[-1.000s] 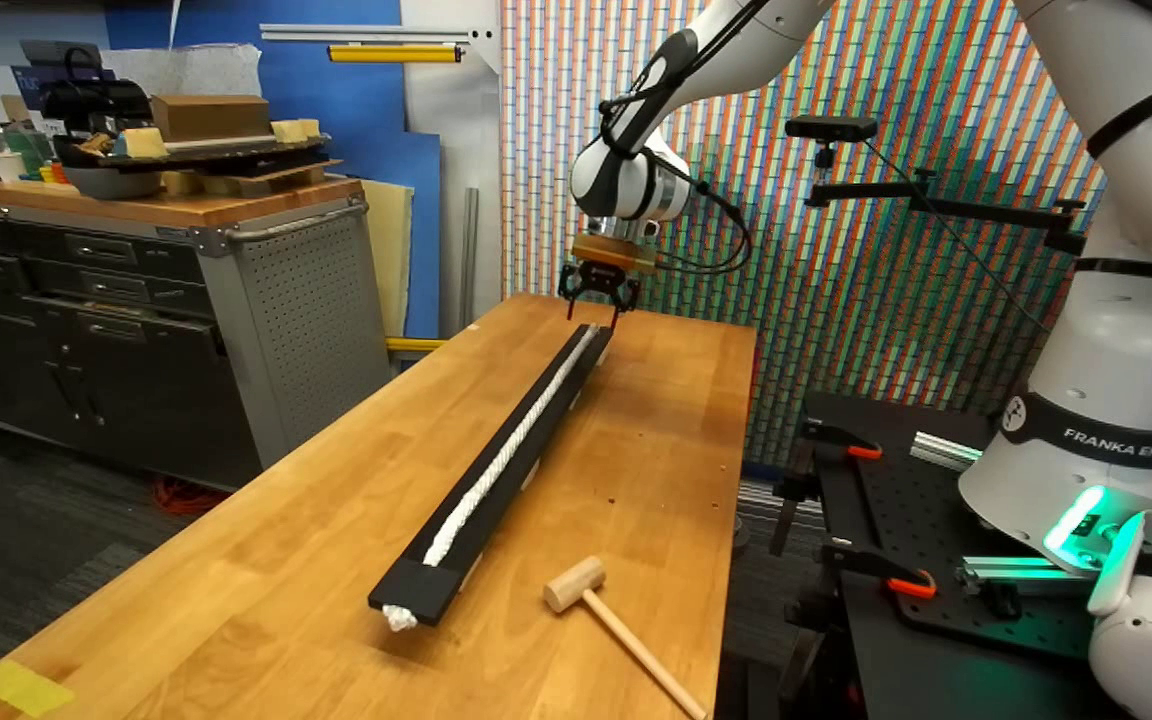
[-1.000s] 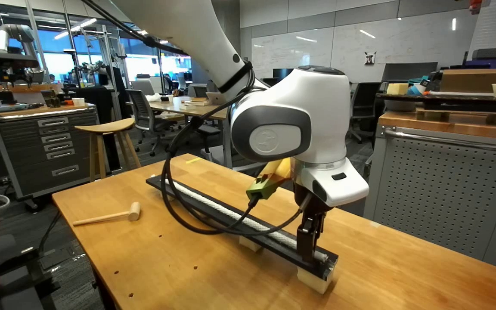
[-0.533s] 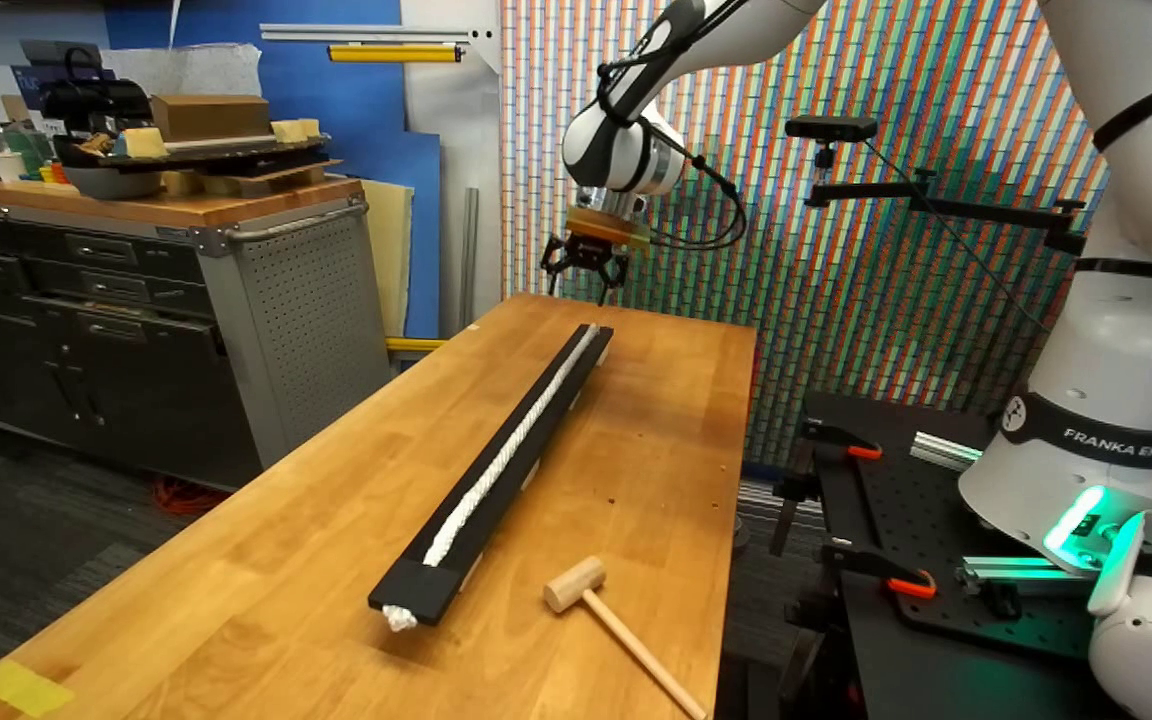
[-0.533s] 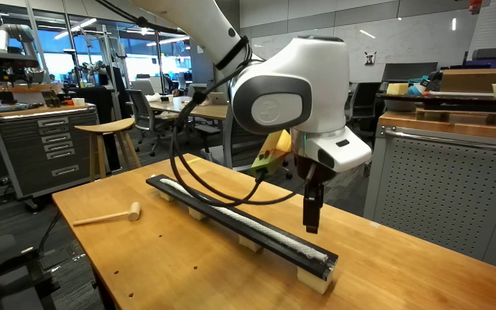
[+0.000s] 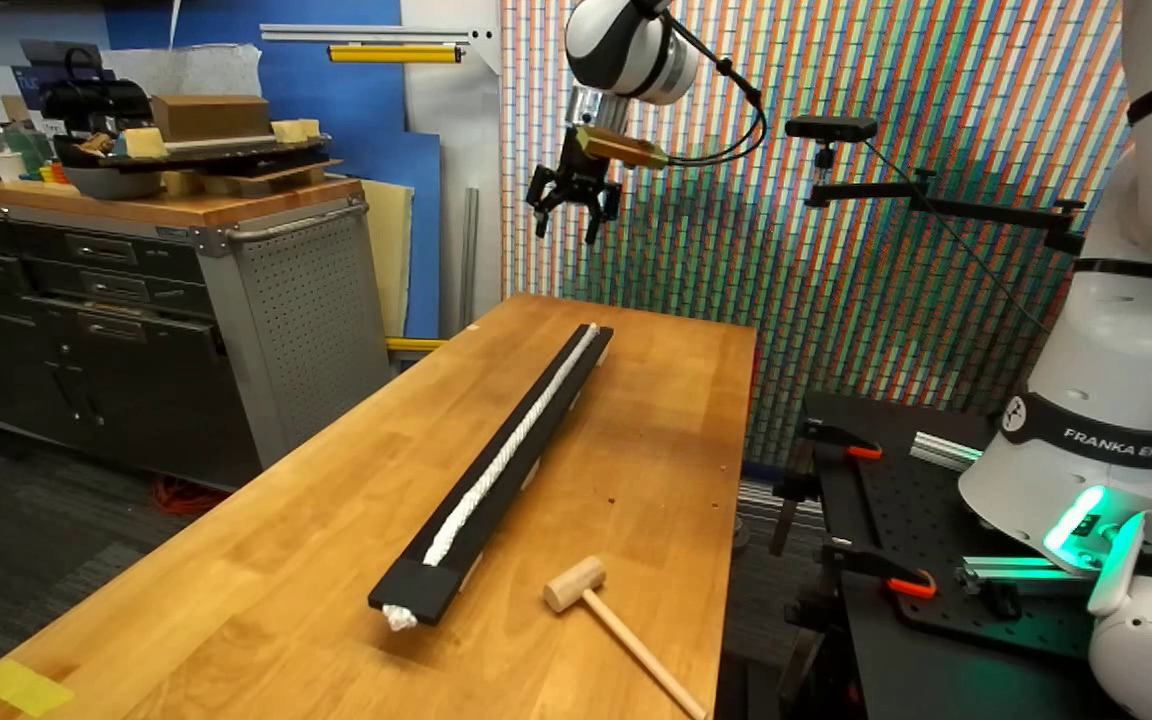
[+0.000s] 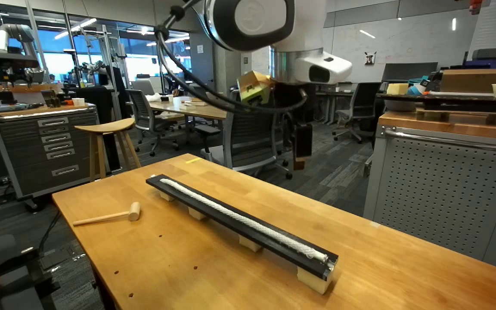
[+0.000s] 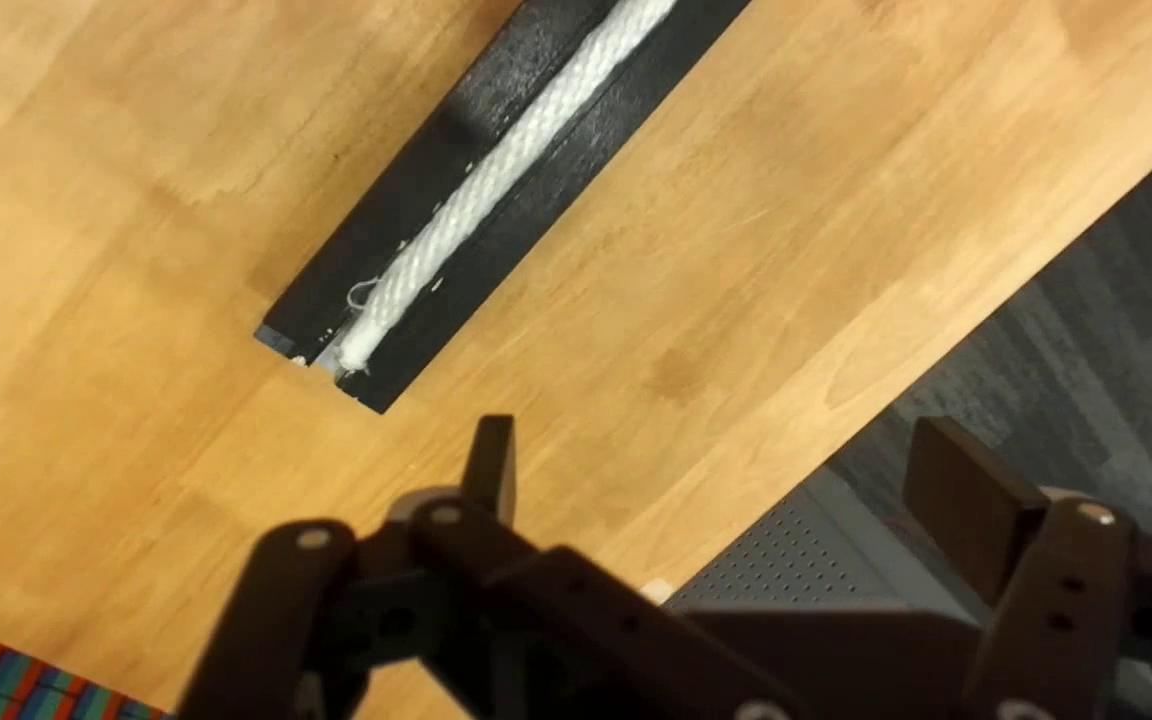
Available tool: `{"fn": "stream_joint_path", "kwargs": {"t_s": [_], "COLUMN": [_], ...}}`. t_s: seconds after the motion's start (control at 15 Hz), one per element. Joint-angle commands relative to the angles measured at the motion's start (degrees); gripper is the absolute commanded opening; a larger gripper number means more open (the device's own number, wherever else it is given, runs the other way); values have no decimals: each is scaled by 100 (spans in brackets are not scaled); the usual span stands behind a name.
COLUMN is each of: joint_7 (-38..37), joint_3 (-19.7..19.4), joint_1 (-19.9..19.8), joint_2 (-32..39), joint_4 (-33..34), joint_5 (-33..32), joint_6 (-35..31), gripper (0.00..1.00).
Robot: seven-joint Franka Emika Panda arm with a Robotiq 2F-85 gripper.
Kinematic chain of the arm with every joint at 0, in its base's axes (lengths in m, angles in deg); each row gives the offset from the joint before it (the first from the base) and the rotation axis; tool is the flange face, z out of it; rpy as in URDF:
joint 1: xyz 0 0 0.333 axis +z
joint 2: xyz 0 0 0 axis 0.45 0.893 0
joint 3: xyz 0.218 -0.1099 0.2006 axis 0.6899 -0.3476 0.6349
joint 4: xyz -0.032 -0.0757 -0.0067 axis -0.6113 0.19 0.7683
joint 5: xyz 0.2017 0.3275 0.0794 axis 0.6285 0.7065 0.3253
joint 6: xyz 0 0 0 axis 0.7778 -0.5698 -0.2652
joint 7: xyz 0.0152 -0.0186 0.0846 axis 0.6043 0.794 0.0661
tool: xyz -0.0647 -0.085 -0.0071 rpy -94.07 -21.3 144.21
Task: Stretch the white rope and fit in the middle space of the object
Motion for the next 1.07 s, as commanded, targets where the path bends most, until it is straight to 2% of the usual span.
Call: {"fn": "stream_joint_path", "kwargs": {"t_s": [0.0,0.53,0.8,1.0], "joint_7": [662,1666,1762,1633], "joint_3": [97,236,276,309], "joint_1": [156,586,697,704], "joint_2": [-820,-2223,-2871,-3445], "joint_4": [-543,-1449,-1876,-2348], "joint_5": [-315,-1361,-1733,-1950], "joint_6": [450,1705,1895,1758], "gripper": [100,100,100,100]}}
